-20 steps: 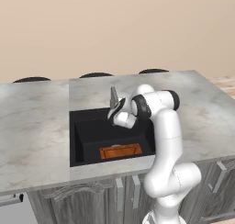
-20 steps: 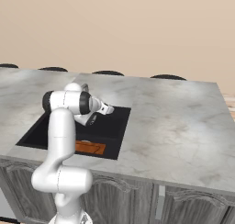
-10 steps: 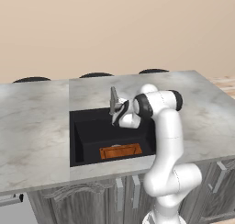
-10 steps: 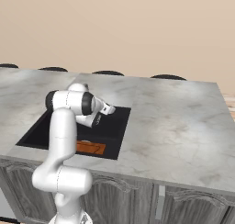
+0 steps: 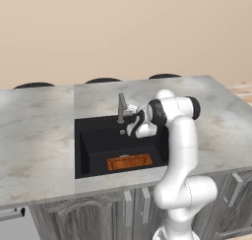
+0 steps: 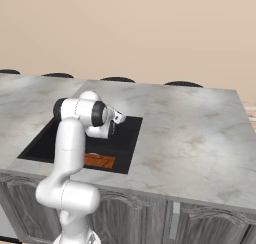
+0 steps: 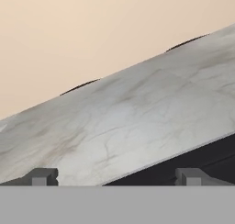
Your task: Turn on the sink faucet with hot water and rinse the cutting board for ten seconds, then turn off the faucet. Push the cutting board to reach the water if necessary.
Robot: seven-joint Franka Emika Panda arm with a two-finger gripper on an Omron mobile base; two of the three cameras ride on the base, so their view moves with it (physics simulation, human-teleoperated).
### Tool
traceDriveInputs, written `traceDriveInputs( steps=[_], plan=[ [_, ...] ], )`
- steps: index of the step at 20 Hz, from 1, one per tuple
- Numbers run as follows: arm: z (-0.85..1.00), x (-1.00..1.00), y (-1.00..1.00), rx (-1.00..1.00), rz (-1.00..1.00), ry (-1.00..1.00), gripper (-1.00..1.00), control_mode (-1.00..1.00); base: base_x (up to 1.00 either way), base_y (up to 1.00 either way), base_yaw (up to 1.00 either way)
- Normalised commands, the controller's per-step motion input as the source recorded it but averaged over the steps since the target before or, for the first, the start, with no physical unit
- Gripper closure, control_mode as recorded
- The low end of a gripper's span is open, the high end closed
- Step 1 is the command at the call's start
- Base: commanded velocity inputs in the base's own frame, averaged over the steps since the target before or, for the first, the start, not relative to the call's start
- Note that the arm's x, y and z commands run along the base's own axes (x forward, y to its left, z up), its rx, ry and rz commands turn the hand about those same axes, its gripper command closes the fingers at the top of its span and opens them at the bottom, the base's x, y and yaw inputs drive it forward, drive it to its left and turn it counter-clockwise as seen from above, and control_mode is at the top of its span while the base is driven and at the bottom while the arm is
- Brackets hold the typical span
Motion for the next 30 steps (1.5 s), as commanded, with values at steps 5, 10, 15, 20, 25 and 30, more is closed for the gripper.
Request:
traceDriveInputs(
  steps=[5, 10, 15, 20, 25, 30],
  plan=[
    [0.0, -0.49, -0.8, 0.0, 0.12, 0.0, -1.0, -1.0, 0.0, 0.0, 0.0],
    [0.0, -0.67, -0.83, 0.0, 0.1, 0.0, -1.0, -1.0, 0.0, 0.0, 0.0],
    [0.0, -0.72, -0.86, 0.0, 0.08, 0.02, -1.0, -1.0, 0.0, 0.0, 0.0],
    [0.08, -0.65, -0.75, 0.0, 0.06, 0.03, -1.0, -1.0, 0.0, 0.0, 0.0],
    [0.37, -0.52, -0.31, 0.0, 0.01, 0.07, -1.0, -1.0, 0.0, 0.0, 0.0],
    [0.7, -0.43, -0.1, 0.0, 0.0, 0.06, -1.0, -1.0, 0.0, 0.0, 0.0]
  ],
)
